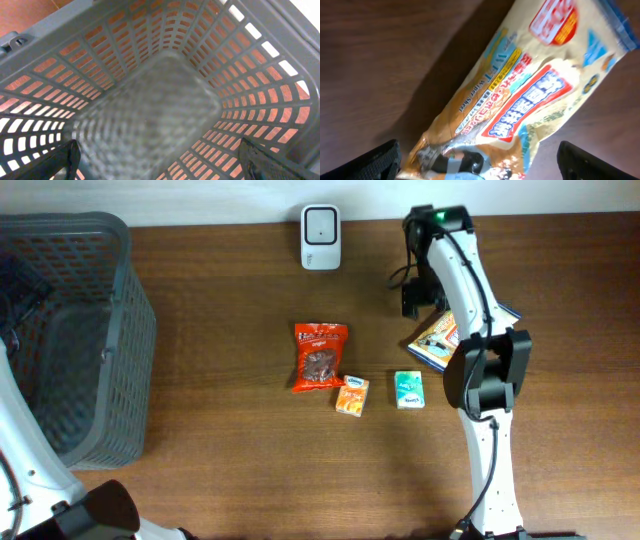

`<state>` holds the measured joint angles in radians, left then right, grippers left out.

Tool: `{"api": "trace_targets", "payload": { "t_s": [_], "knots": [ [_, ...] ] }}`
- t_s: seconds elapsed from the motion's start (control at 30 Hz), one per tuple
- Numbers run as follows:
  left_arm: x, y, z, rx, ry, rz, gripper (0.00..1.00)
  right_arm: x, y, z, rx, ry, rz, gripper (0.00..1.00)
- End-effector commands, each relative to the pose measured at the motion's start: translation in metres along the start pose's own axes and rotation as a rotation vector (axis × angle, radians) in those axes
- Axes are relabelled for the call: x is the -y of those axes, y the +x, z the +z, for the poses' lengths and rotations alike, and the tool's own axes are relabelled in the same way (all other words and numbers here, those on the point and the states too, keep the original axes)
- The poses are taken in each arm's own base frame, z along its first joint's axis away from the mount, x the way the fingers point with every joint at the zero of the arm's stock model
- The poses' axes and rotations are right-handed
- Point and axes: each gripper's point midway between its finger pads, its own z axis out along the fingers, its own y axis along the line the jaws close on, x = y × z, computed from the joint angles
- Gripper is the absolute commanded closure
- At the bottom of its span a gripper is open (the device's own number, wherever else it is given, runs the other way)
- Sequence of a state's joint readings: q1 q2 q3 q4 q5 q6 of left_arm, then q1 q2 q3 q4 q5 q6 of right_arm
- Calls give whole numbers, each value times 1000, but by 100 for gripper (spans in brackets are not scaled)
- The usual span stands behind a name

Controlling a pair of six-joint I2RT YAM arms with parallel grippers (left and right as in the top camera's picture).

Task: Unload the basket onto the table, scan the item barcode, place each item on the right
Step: 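Turn the wet-wipes pack barcode toward the white scanner with the right gripper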

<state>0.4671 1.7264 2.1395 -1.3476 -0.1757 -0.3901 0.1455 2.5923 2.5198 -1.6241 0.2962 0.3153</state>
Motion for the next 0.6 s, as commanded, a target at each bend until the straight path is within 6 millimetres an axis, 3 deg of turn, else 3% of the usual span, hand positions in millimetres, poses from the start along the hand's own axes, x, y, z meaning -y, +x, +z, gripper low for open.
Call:
{"api": "trace_targets", "payload": {
  "t_s": [0.0,0.13,0.17,0.2,0.3,0.33,0.43,0.57],
  "knots": [
    [-1,-1,-1,4,-4,-12,1,-5,-1,34,-12,33,57,1],
    [-1,-1,-1,4,-4,-12,1,-11,0,58,-16,38,81,2],
    [-1,-1,-1,4,-4,-12,1,-10,1,62,-24,40,83,15],
    [-1,-1,-1,4,-4,-12,1,-9,3,65,-32,43,83,36],
    [-1,-1,-1,4,-4,-12,1,-2,9,74,-61,55,88,53],
    [-1,-1,-1,4,-4,-12,1,3,11,75,-77,57,92,96],
    [-1,-1,-1,4,-4,-12,1,4,16,65,-103,47,87,96],
    [-1,-1,-1,4,-4,-12,1,-7,10,18,-88,-104,106,96]
  ]
}}
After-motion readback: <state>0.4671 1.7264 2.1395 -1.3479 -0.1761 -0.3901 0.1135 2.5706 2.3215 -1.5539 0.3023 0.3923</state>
